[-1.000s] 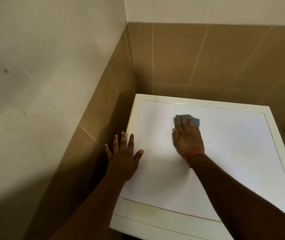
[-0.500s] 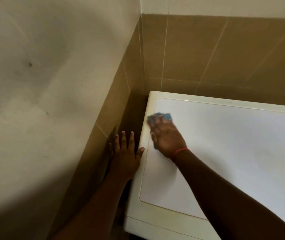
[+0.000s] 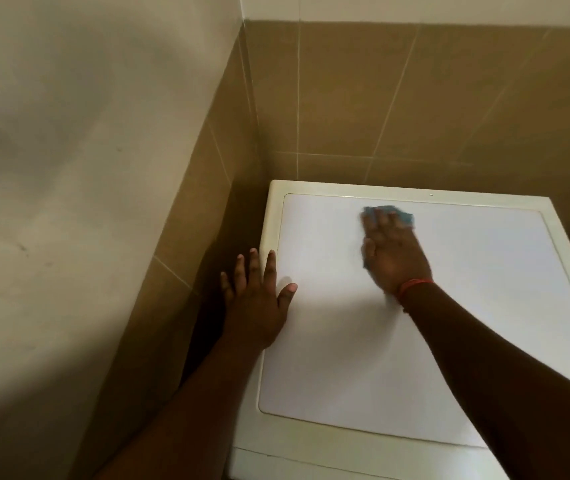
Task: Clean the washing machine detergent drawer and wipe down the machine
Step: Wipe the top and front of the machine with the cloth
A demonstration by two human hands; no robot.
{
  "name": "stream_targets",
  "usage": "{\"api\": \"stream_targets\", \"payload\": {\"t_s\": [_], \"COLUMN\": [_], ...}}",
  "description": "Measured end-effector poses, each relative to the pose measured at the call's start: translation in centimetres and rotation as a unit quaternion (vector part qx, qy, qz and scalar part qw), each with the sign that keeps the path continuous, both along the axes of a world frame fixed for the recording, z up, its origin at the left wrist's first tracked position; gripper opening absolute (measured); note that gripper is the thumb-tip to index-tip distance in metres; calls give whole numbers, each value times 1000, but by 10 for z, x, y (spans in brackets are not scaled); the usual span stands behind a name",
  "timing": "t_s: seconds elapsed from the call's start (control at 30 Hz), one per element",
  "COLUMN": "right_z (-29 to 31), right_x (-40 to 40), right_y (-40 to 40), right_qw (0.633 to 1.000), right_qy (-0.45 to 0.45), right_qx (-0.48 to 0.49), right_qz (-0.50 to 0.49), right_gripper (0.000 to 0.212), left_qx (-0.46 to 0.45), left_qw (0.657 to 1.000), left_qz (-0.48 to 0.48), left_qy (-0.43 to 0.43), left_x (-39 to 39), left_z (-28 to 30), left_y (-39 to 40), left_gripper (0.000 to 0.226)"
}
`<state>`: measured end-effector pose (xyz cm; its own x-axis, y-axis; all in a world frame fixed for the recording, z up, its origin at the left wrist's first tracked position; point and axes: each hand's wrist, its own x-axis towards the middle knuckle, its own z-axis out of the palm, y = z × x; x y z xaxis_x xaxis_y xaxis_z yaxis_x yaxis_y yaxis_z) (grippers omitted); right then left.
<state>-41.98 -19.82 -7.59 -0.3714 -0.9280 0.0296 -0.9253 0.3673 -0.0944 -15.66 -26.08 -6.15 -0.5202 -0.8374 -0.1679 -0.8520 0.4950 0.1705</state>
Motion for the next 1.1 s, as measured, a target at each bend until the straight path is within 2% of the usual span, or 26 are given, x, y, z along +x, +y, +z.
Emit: {"api": "stream_targets", "payload": {"t_s": [0.07,0.17,0.27,0.3,0.37,0.4,0.43,0.5,0.53,0.63,0.67,0.73,0.77,0.8,0.87,0.9,1.0,1.03,1.1], "right_z": [4,-3,0,0,-4,-1,1,0,2,-1,1,0,0,1,-1,-1,1,0,-2], "right_x": [-12,-39,-64,-64,-70,-74,-82,-90,-86,-92,-96,-97,-90,-84,-94,-103,-109,-103,-100], "right_y": [6,17,17,17,21,22,20,11,6,-1,-2,-10,-18,-23,-23,-21,-25,-31,-36], "right_qw": [998,998,995,994,1000,999,1000,982,977,998,997,982,976,982,998,999,971,971,993], "right_qy": [-9,-6,-15,-20,-11,0,-9,-24,-26,-22,-23,-31,-29,-29,-23,-13,-24,-22,-23], "right_qx": [2,47,22,28,29,23,12,-24,-15,-4,0,-29,-34,-28,-10,-12,-33,-32,-28], "right_qz": [-66,38,-99,-100,6,24,-26,-187,-212,-64,-70,-184,-212,-183,-63,-47,-234,-235,-110], "right_gripper": [60,63,63,61,62,62,62,59,59,64,64,59,58,57,59,61,56,55,56], "left_qx": [-9,-13,-24,-30,-41,-43,-44,-45,-47,-57,-58,-54,-56,-57,-58,-55,-52,-52,-50], "left_qw": [1000,1000,1000,999,999,999,999,999,998,998,998,998,998,998,998,998,998,998,999], "left_qz": [-7,-13,-18,-21,-26,-26,-27,-25,-26,-28,-26,-20,-18,-19,-23,-22,-13,-11,-10], "left_qy": [-2,-3,-3,-3,-10,-13,-15,-18,-19,-27,-29,-34,-34,-32,-32,-32,-23,-22,-20], "left_x": [-5,-15,-27,-31,-38,-40,-42,-45,-46,-44,-43,-42,-42,-42,-40,-39,-33,-30,-24], "left_z": [1,1,3,4,4,3,3,2,2,1,1,-1,-1,-1,1,2,4,5,5], "left_y": [-1,-4,-4,-4,-5,-7,-8,-9,-11,-15,-17,-19,-20,-20,-21,-22,-26,-27,-29], "left_gripper": [86,92,85,84,83,82,82,81,82,85,86,86,85,86,87,87,85,86,89]}}
